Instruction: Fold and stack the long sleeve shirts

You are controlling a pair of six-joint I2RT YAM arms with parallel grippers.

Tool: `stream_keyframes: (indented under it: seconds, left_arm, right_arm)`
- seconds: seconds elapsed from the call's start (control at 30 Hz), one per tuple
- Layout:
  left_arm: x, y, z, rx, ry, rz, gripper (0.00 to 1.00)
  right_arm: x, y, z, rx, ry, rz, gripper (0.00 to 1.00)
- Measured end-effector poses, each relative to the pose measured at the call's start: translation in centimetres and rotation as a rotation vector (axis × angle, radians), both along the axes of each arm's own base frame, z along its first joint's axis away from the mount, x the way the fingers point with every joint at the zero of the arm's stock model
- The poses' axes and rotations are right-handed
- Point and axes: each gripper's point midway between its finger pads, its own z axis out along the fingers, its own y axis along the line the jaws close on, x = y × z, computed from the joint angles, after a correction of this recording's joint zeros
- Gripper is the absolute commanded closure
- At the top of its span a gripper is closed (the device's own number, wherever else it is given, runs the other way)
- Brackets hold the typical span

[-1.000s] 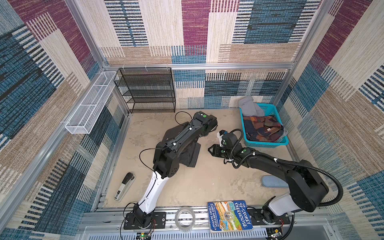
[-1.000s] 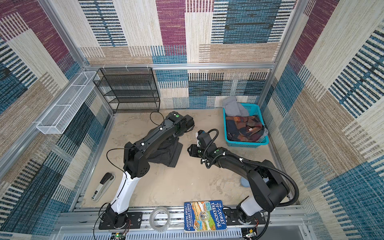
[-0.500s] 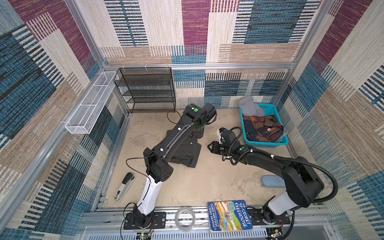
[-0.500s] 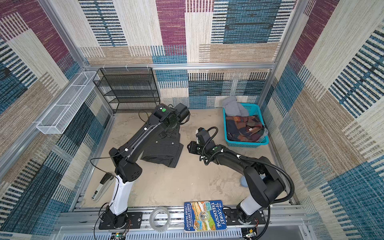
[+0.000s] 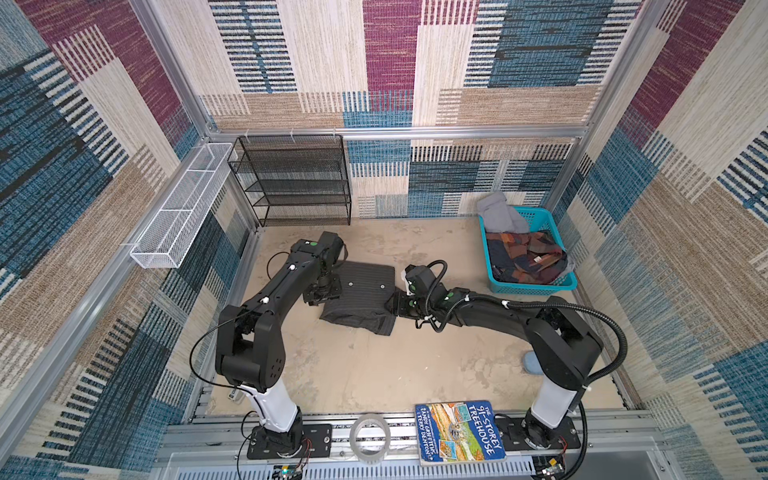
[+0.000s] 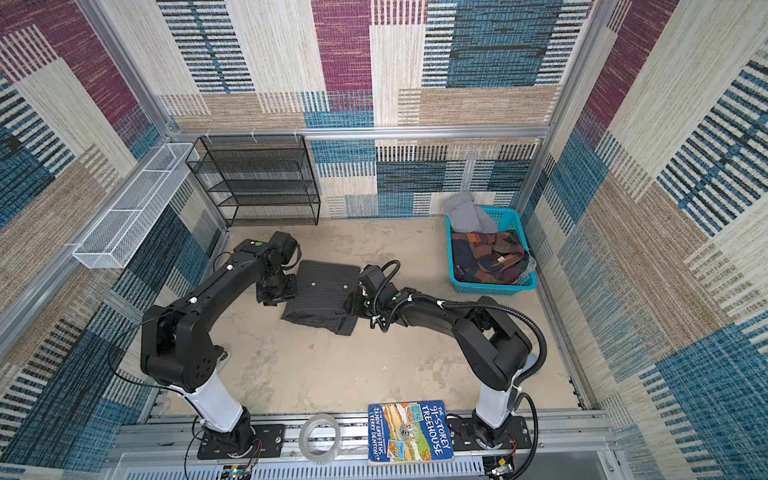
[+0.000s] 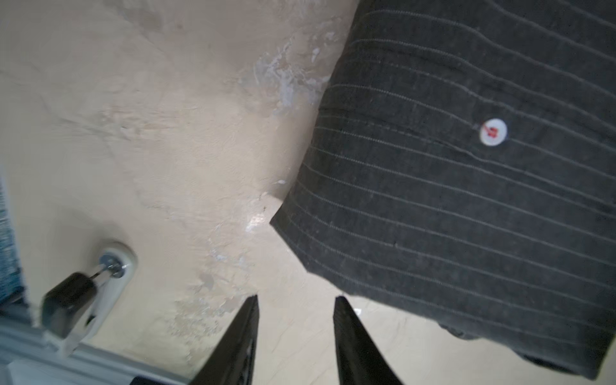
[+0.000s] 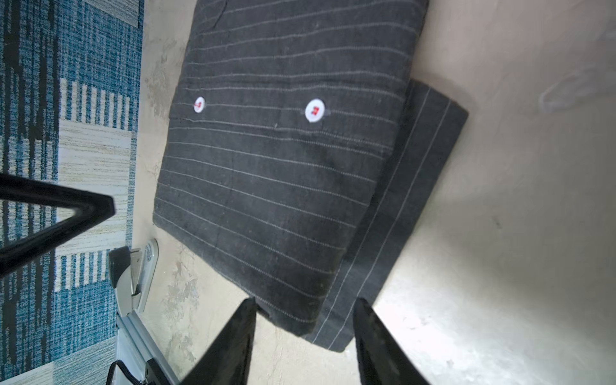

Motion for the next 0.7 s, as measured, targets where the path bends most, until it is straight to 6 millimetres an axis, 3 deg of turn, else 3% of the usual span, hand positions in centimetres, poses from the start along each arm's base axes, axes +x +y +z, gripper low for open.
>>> stream_keyframes:
  seconds: [0.2, 0.33, 0.5, 0.7]
  left_arm:
    - [1.1, -0.6, -4.4, -0.113, 0.003, 0.033, 0.59]
    - [1.1, -0.7, -6.0, -0.146, -0.006, 0.041, 0.59]
    - [1.3, -0.9, -6.9, -0.181, -0.025, 0.045, 0.59]
    - [1.6, -1.2, -6.3, -0.221, -0.068, 0.053, 0.56]
  right_arm:
    - [-0.2, 0.8, -1.1, 0.004, 0.045, -0.021, 0.51]
    - [0.0, 1.3, -1.4, 0.014, 0.046, -0.025, 0.63]
    - [0.5, 2.0, -1.0, 0.034, 0.028, -0.023, 0.88]
    - [-0.5, 3.1, 0.6, 0.048, -0.003, 0.000, 0.95]
